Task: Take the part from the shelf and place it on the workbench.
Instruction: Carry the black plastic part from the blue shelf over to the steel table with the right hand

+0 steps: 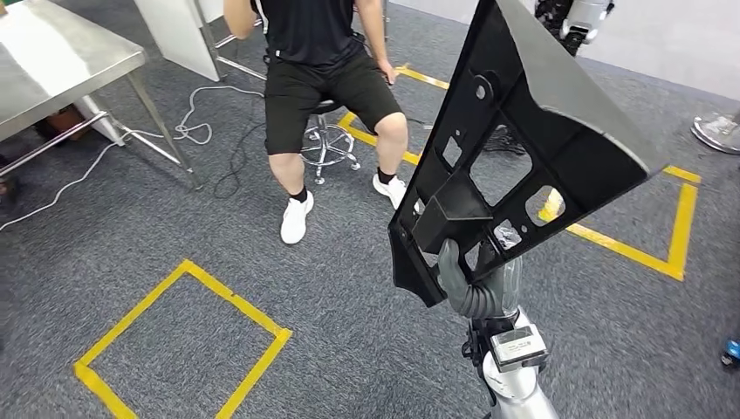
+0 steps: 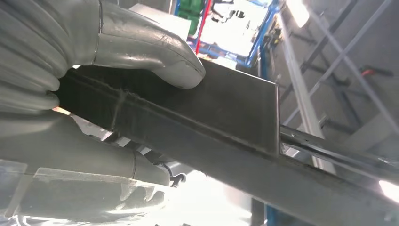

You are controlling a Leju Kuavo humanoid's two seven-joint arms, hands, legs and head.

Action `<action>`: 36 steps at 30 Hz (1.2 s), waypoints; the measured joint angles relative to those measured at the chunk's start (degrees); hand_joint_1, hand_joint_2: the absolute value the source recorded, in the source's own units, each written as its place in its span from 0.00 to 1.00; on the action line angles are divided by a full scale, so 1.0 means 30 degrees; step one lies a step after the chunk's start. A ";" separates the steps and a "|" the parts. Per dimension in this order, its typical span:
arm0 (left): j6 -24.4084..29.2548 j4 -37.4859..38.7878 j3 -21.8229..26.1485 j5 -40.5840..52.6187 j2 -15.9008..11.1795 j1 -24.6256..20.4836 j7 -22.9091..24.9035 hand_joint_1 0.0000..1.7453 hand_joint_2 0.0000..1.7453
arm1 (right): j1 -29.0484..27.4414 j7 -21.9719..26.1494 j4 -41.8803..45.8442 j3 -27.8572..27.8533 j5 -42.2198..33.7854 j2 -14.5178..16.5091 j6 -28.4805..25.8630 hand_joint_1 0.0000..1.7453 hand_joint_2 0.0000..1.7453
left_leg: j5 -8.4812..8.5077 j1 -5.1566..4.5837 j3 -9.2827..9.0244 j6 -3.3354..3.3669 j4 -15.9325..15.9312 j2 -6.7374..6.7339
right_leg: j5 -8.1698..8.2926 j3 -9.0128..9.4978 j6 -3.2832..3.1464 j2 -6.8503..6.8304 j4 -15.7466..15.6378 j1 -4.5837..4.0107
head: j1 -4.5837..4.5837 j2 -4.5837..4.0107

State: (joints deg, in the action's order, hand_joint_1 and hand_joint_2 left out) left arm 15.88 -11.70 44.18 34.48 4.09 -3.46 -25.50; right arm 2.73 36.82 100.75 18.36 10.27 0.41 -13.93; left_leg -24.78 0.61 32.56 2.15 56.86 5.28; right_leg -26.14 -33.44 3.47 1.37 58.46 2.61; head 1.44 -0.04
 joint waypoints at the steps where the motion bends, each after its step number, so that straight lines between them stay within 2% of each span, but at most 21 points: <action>1: 0.0024 0.0000 0.0000 0.0002 -0.0013 0.0023 0.0002 0.00 1.00 | 0.0010 0.0000 0.0000 -0.0004 0.0004 0.0005 -0.0007 1.00 1.00 | -0.0118 0.0020 0.0131 -0.0158 0.0182 0.0112 | 0.0039 0.0107 -0.0184 0.0042 -0.0207 -0.0039 | 0.0002 0.0000; 3: 0.0064 0.0004 0.0004 0.0018 -0.0031 0.0109 0.0014 0.00 1.00 | 0.0042 0.0004 0.0002 -0.0013 0.0005 0.0018 -0.0016 1.00 1.00 | -0.0181 0.0104 0.0245 -0.0300 0.0263 0.0258 | 0.0007 0.0094 -0.0663 -0.0122 -0.0129 -0.0131 | 0.0026 0.0000; 5: 0.0071 0.0013 0.0004 0.0029 -0.0036 0.0166 0.0040 0.00 1.00 | 0.0117 0.0002 0.0004 -0.0038 0.0007 0.0042 -0.0020 1.00 1.00 | -0.0473 0.0178 0.0453 -0.0420 0.0743 -0.0257 | 0.0018 0.0150 -0.0935 -0.0318 -0.0167 -0.0129 | 0.0062 0.0000; 6: 0.0076 0.0015 0.0004 0.0027 -0.0045 0.0143 0.0062 0.00 1.00 | 0.0153 0.0002 0.0004 -0.0053 0.0009 0.0056 -0.0020 1.00 1.00 | -0.0861 0.0200 0.0795 -0.0499 0.1457 -0.0716 | 0.0009 0.0189 -0.1036 -0.0436 -0.0189 -0.0120 | 0.0097 0.0000; 8: 0.0096 0.0018 0.0004 0.0026 -0.0064 0.0076 0.0130 0.00 1.00 | 0.0180 -0.0007 -0.0004 -0.0075 0.0009 0.0073 -0.0020 1.00 1.00 | -0.1933 0.0203 0.2078 -0.0628 0.3812 -0.1531 | -0.0067 0.0226 -0.1174 -0.0727 -0.0188 -0.0274 | 0.0162 0.0000; 10: 0.0120 0.0026 0.0004 0.0026 -0.0066 0.0071 0.0228 0.00 1.00 | 0.0174 -0.0026 -0.0015 -0.0080 0.0009 0.0075 -0.0020 1.00 1.00 | -0.2394 0.0205 0.3225 -0.0611 0.5588 -0.1705 | -0.0154 0.0244 -0.1291 -0.1069 -0.0185 -0.0437 | 0.0162 0.0000; 12: 0.0153 0.0031 0.0004 0.0040 -0.0062 0.0093 0.0288 0.00 1.00 | 0.0187 -0.0040 -0.0018 -0.0080 0.0005 0.0076 -0.0020 1.00 1.00 | -0.1518 0.0114 0.3028 -0.0343 0.4778 -0.1774 | -0.0257 0.0341 -0.1384 -0.1416 -0.0186 -0.0607 | 0.0162 0.0000; 14: 0.0206 0.0027 0.0004 0.0067 -0.0119 0.0070 0.0311 0.00 1.00 | 0.0230 -0.0047 -0.0018 -0.0080 0.0000 0.0089 -0.0020 1.00 1.00 | -0.0254 -0.0209 0.1785 0.0190 0.2306 -0.2436 | -0.0391 0.0532 -0.1409 -0.1755 -0.0226 -0.0728 | 0.0150 0.0000; 16: 0.0244 0.0007 0.0002 0.0097 -0.0201 -0.0020 0.0297 0.00 1.00 | 0.0277 -0.0053 -0.0018 -0.0082 -0.0007 0.0098 -0.0020 1.00 1.00 | 0.0186 -0.0556 0.1030 0.0550 0.0829 -0.3113 | -0.0499 0.0670 -0.1322 -0.2106 -0.0310 -0.0746 | 0.0148 0.0000; 17: 0.0195 -0.0004 0.0002 0.0109 -0.0233 -0.0059 0.0174 0.00 1.00 | 0.0281 -0.0064 -0.0018 -0.0084 0.0000 0.0111 -0.0031 1.00 1.00 | 0.0128 -0.0650 0.0992 0.0592 0.0690 -0.3144 | -0.0530 0.0727 -0.1245 -0.2315 -0.0371 -0.0732 | 0.0149 0.0000; 19: -0.0024 -0.0011 0.0004 0.0184 -0.0189 -0.0039 -0.0326 0.00 1.00 | 0.0288 -0.0089 -0.0018 -0.0084 0.0089 0.0153 -0.0077 1.00 1.00 | 0.0290 -0.0676 0.0673 0.0732 0.0139 -0.2719 | -0.0563 0.0902 -0.1106 -0.2471 -0.0511 -0.0720 | 0.0149 0.0000; 21: -0.0226 -0.0007 0.0004 0.0295 -0.0011 -0.0014 -0.0775 0.00 1.00 | 0.0295 -0.0093 -0.0029 -0.0091 0.0206 0.0178 -0.0129 1.00 1.00 | 0.0617 -0.0561 0.0129 0.0936 -0.0629 -0.2245 | -0.0890 0.0699 -0.1117 -0.1656 0.0126 -0.0747 | 0.0126 0.0000; 23: -0.0364 -0.0005 -0.0004 0.0402 0.0211 -0.0082 -0.0900 0.00 1.00 | 0.0223 -0.0093 -0.0049 -0.0124 0.0282 0.0137 -0.0162 1.00 1.00 | 0.0795 -0.0471 -0.0080 0.1012 -0.0928 -0.1793 | -0.1755 -0.0453 -0.1238 -0.0706 0.2286 -0.0672 | 0.0075 0.0000; 24: -0.0429 -0.0005 -0.0007 0.0442 0.0309 -0.0112 -0.0907 0.00 1.00 | 0.0166 -0.0099 -0.0055 -0.0149 0.0322 0.0108 -0.0175 1.00 1.00 | 0.0797 -0.0455 -0.0064 0.0994 -0.0925 -0.1519 | -0.2172 -0.1185 -0.1229 -0.0550 0.3538 -0.0610 | 0.0056 0.0000; 26: -0.0557 -0.0002 -0.0013 0.0479 0.0470 -0.0103 -0.0907 0.00 1.00 | 0.0073 -0.0133 -0.0062 -0.0212 0.0408 0.0058 -0.0188 1.00 1.00 | 0.0741 -0.0385 -0.0063 0.0859 -0.0877 -0.0933 | -0.2218 -0.1967 -0.0915 -0.0490 0.4522 -0.0455 | 0.0038 0.0000; 28: -0.0665 0.0002 -0.0011 0.0479 0.0554 -0.0074 -0.0903 0.00 1.00 | 0.0067 -0.0177 -0.0062 -0.0248 0.0463 0.0047 -0.0188 1.00 1.00 | 0.0580 -0.0223 -0.0048 0.0563 -0.0626 -0.0384 | -0.1096 -0.1195 -0.0324 -0.0323 0.2513 -0.0220 | 0.0028 0.0000; 29: -0.0707 0.0000 -0.0011 0.0483 0.0574 -0.0067 -0.0903 0.00 1.00 | 0.0074 -0.0200 -0.0067 -0.0259 0.0479 0.0045 -0.0189 1.00 1.00 | 0.0436 -0.0166 0.0013 0.0349 -0.0397 -0.0139 | -0.0567 -0.0652 -0.0117 -0.0110 0.1291 -0.0144 | 0.0008 0.0000; 30: -0.0725 -0.0002 -0.0011 0.0486 0.0579 -0.0066 -0.0907 0.00 1.00 | 0.0084 -0.0236 -0.0062 -0.0268 0.0495 0.0051 -0.0191 1.00 1.00 | 0.0252 -0.0131 0.0119 0.0145 -0.0111 0.0075 | -0.0205 -0.0185 -0.0087 0.0057 0.0342 -0.0090 | -0.0019 0.0000; 32: -0.0732 -0.0005 -0.0011 0.0499 0.0574 -0.0036 -0.0920 0.00 1.00 | 0.0113 -0.0324 -0.0047 -0.0279 0.0537 0.0071 -0.0195 1.00 1.00 | 0.0014 -0.0116 0.0353 -0.0123 0.0244 0.0337 | -0.0081 0.0106 -0.0407 0.0158 -0.0162 -0.0156 | -0.0032 0.0000; 34: -0.0731 -0.0007 -0.0009 0.0532 0.0563 0.0043 -0.0923 0.00 1.00 | 0.0165 -0.0394 -0.0033 -0.0288 0.0572 0.0115 -0.0191 1.00 1.00 | -0.0049 -0.0025 0.0472 -0.0194 0.0370 0.0351 | -0.0071 0.0161 -0.0738 -0.0066 -0.0168 -0.0186 | -0.0005 0.0000; 36: -0.0729 -0.0007 -0.0007 0.0588 0.0563 0.0081 -0.0914 0.00 1.00 | 0.0215 -0.0463 -0.0027 -0.0319 0.0596 0.0184 -0.0171 1.00 1.00 | -0.0459 0.0029 0.0813 -0.0327 0.1152 -0.0443 | -0.0098 0.0251 -0.0934 -0.0292 -0.0182 -0.0174 | 0.0046 0.0000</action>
State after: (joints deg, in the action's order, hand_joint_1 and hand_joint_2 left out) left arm 13.69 -11.72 44.16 36.24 5.78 -3.22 -28.24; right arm 3.37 35.44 100.67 17.40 12.05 0.96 -14.44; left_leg -26.15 0.70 35.00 1.17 60.32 3.95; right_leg -26.44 -32.68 0.67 0.49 57.91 2.09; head 1.57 -0.04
